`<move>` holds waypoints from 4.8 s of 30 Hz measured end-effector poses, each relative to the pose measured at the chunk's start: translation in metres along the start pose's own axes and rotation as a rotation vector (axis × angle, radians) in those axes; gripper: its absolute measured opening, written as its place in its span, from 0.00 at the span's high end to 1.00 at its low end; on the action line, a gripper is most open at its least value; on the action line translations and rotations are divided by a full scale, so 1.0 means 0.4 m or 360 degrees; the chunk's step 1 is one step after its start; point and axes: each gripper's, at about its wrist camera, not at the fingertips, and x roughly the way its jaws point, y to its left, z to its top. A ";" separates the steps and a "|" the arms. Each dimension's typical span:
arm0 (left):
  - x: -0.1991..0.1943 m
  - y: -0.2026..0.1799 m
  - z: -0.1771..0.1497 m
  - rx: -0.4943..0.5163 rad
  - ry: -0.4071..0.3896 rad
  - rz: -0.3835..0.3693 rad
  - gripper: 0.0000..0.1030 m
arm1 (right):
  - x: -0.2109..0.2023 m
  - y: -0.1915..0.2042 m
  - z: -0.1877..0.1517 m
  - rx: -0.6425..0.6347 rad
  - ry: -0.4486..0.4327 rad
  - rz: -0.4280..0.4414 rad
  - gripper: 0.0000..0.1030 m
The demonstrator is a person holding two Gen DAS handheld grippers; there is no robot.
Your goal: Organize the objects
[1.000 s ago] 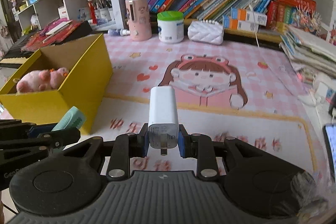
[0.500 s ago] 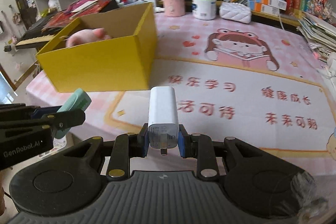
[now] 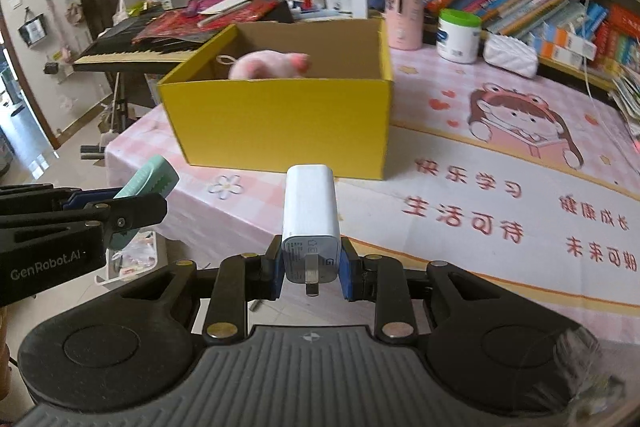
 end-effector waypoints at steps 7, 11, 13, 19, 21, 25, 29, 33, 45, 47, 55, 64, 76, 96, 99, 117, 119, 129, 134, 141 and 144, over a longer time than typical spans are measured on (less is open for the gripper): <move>-0.019 0.042 0.004 -0.0052 -0.0024 0.0042 0.81 | 0.008 0.051 0.025 -0.0064 -0.0019 0.0039 0.76; -0.022 0.057 0.003 -0.0076 -0.0022 0.0062 0.81 | 0.018 0.063 0.038 -0.0069 -0.0013 0.0051 0.76; -0.022 0.064 0.004 -0.0090 -0.0022 0.0071 0.81 | 0.025 0.069 0.043 -0.0076 -0.0007 0.0061 0.76; -0.010 0.071 0.008 -0.0113 -0.0019 0.0090 0.81 | 0.045 0.078 0.053 -0.0115 0.0008 0.0092 0.76; -0.005 0.071 0.014 -0.0113 -0.0025 0.0102 0.81 | 0.053 0.074 0.059 -0.0116 0.0009 0.0101 0.76; 0.007 0.074 0.039 -0.0126 -0.0056 0.0131 0.81 | 0.070 0.063 0.074 -0.0113 0.0003 0.0123 0.76; 0.029 0.074 0.086 -0.0127 -0.0103 0.0146 0.81 | 0.072 0.050 0.111 -0.0119 -0.0086 0.0137 0.76; 0.062 0.067 0.157 -0.0114 -0.0178 0.0143 0.81 | 0.071 0.028 0.174 -0.0135 -0.0248 0.0128 0.76; 0.269 0.080 0.323 -0.0117 -0.0189 0.0272 0.81 | 0.265 -0.061 0.370 -0.0226 -0.0239 0.0041 0.76; 0.303 0.087 0.332 -0.0122 -0.0161 0.0297 0.81 | 0.310 -0.062 0.383 -0.0286 -0.0185 0.0046 0.76; 0.424 0.084 0.343 -0.0109 -0.0014 0.0331 0.81 | 0.431 -0.061 0.386 -0.0461 -0.0010 0.0078 0.76; 0.476 0.073 0.340 -0.0110 0.0054 0.0323 0.81 | 0.476 -0.059 0.388 -0.0521 0.0067 0.0131 0.76; 0.389 0.055 0.320 -0.0162 -0.0124 0.0388 0.22 | 0.429 -0.060 0.380 -0.0391 -0.0039 0.0102 0.68; 0.125 -0.039 0.159 -0.0054 -0.0226 0.0424 0.07 | 0.122 -0.005 0.187 -0.0115 -0.0324 -0.0367 0.35; 0.104 -0.044 0.130 -0.0056 -0.0191 0.0439 0.04 | 0.103 0.001 0.146 -0.0063 -0.0269 -0.0437 0.28; 0.057 -0.093 0.015 0.0090 -0.0022 0.0499 0.02 | 0.017 -0.001 -0.029 0.0134 -0.0064 -0.0680 0.12; 0.058 -0.103 0.009 0.0157 -0.0007 0.0511 0.02 | 0.018 -0.002 -0.034 0.0131 -0.0040 -0.0719 0.12; 0.063 -0.122 -0.003 0.0163 0.0073 0.0541 0.02 | 0.008 -0.022 -0.047 0.0184 -0.0005 -0.0765 0.09; 0.069 -0.129 -0.004 0.0146 0.0100 0.0566 0.02 | 0.011 -0.020 -0.051 0.0192 0.0034 -0.0843 0.04; 0.066 -0.141 -0.006 0.0138 0.0094 0.0571 0.02 | 0.006 -0.015 -0.055 0.0171 0.0026 -0.0933 0.03; 0.068 -0.144 -0.007 0.0141 0.0099 0.0553 0.02 | -0.001 -0.023 -0.055 0.0196 0.0019 -0.0935 0.03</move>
